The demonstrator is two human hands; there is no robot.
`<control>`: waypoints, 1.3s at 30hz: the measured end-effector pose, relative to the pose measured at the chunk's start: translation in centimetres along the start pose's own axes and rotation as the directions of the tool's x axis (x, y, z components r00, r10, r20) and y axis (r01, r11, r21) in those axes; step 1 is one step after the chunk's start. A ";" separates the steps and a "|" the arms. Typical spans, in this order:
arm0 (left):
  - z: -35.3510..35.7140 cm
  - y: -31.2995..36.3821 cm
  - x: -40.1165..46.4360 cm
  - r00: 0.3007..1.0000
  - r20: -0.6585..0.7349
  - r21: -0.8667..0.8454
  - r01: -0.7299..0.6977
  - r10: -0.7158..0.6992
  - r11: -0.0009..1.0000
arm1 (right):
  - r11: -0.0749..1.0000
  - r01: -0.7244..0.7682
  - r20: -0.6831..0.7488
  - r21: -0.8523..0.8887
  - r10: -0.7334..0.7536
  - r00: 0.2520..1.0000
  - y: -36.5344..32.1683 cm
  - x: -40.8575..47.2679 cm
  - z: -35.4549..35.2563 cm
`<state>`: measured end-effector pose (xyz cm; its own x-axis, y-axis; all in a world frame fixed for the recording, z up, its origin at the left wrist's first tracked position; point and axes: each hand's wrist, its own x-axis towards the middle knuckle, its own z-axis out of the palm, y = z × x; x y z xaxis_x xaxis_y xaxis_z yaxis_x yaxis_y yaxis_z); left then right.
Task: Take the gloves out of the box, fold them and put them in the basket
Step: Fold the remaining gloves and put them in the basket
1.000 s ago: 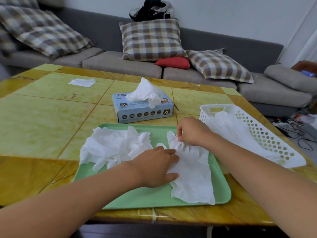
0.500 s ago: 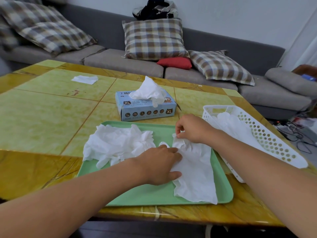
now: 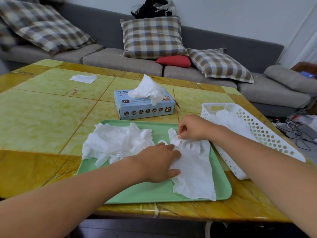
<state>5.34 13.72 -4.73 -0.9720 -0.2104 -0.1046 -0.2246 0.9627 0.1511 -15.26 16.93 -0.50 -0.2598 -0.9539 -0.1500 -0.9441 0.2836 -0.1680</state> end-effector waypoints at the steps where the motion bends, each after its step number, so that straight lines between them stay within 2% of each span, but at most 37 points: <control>1: 0.0 0.0 0.0 1.000 0.000 -0.002 -0.003 0.003 1.000 | 1.000 0.000 0.006 0.020 0.000 1.000 0.0 0.1 0.1; 5: -0.1 0.1 -0.1 1.000 -0.015 -0.015 -0.015 0.015 1.000 | 0.999 0.025 0.014 0.020 -0.026 1.000 -0.4 0.3 0.4; 10: -0.4 0.1 -0.2 1.000 -0.016 -0.040 -0.016 0.016 0.999 | 0.990 0.106 -0.161 -0.091 -0.120 0.980 -1.5 0.5 -0.8; 13: -0.6 0.1 -0.3 1.000 -0.023 -0.059 -0.007 0.005 0.998 | 0.978 0.124 -0.176 -0.169 -0.154 0.972 -1.9 1.1 -0.4; 17: -0.8 0.0 -0.4 0.992 -0.126 -0.063 -0.009 0.001 0.998 | 0.990 0.136 -0.267 0.019 -0.126 0.955 -1.4 -0.6 -1.1; 18: -1.0 -0.1 -0.4 0.984 -0.178 -0.081 -0.029 0.014 0.996 | 0.987 0.158 -0.230 0.026 -0.148 0.962 -1.3 -2.1 -1.8; 19: -1.2 -0.1 -0.6 0.970 -0.239 -0.103 -0.071 0.045 0.992 | 0.984 0.179 -0.133 -0.003 -0.178 0.975 -0.9 -3.9 -2.2; 21: -1.8 -0.2 -1.0 0.942 -0.307 -0.144 -0.189 0.138 0.971 | 0.976 0.210 0.150 -0.060 -0.199 0.968 -0.4 -7.6 -2.5; 23: -2.0 -0.2 -1.2 0.944 -0.205 -0.234 -0.304 0.258 0.924 | 0.971 0.216 0.346 -0.099 -0.170 0.923 0.3 -10.8 -1.5; 25: -1.7 -0.2 -1.6 0.945 -0.049 -0.294 -0.322 0.323 0.900 | 0.967 0.221 0.396 -0.124 -0.156 0.905 0.5 -12.3 -0.3; 27: -1.0 -0.2 -1.6 0.947 -0.021 -0.321 -0.311 0.322 0.895 | 0.968 0.236 0.360 -0.087 -0.191 0.913 0.7 -13.1 0.5; 31: 0.0 -0.3 -1.4 0.955 -0.132 -0.332 -0.294 0.265 0.896 | 0.955 0.265 0.203 0.129 -0.288 0.936 1.5 -14.2 2.0; 34: 1.4 -0.3 -1.0 0.946 -0.228 -0.310 -0.297 0.232 0.903 | 0.955 0.263 0.108 0.134 -0.278 0.954 1.8 -14.8 3.7; 36: 2.0 0.1 -0.7 0.944 -0.294 -0.398 -0.262 0.148 0.879 | 0.948 0.256 0.024 0.190 -0.265 0.964 1.6 -14.6 4.4; 37: 1.6 0.5 -0.5 0.956 -0.287 -0.513 -0.212 0.067 0.832 | 0.924 0.238 -0.033 0.299 -0.239 0.970 1.6 -14.4 4.3; 38: 1.0 0.8 -0.4 0.968 -0.250 -0.666 -0.147 -0.033 0.731 | 0.874 0.201 -0.075 0.442 -0.188 0.979 1.4 -14.2 3.9; 39: 0.1 1.1 -0.3 0.971 -0.196 -0.804 -0.081 -0.135 0.589 | 0.779 0.160 -0.100 0.607 -0.124 0.987 1.1 -14.1 3.3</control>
<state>5.42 14.84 -4.64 -0.9272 -0.3676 0.0711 -0.1091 0.4470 0.8878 -11.97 31.00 -1.74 -0.1594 -0.9868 -0.0294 -0.6538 0.1279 -0.7458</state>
